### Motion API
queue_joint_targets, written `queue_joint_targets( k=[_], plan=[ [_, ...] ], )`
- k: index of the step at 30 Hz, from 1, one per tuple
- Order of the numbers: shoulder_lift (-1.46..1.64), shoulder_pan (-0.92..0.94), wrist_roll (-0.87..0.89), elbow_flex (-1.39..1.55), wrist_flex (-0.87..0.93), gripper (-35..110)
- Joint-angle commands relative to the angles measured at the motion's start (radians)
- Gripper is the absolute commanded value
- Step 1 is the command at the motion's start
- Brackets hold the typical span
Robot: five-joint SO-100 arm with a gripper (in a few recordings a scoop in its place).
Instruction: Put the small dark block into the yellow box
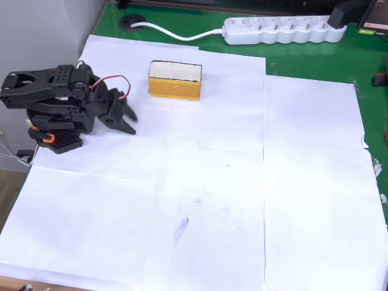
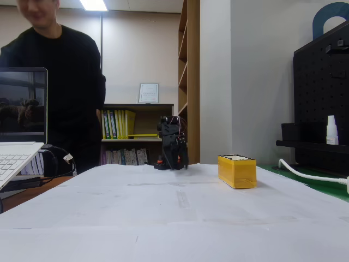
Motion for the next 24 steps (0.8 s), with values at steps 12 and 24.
queue_joint_targets(
  k=[12, 24],
  plan=[
    [-0.034, -0.028, 0.029, 0.018, 0.253, 0],
    [-0.034, -0.025, 0.025, 0.018, 0.253, 0]
  ],
)
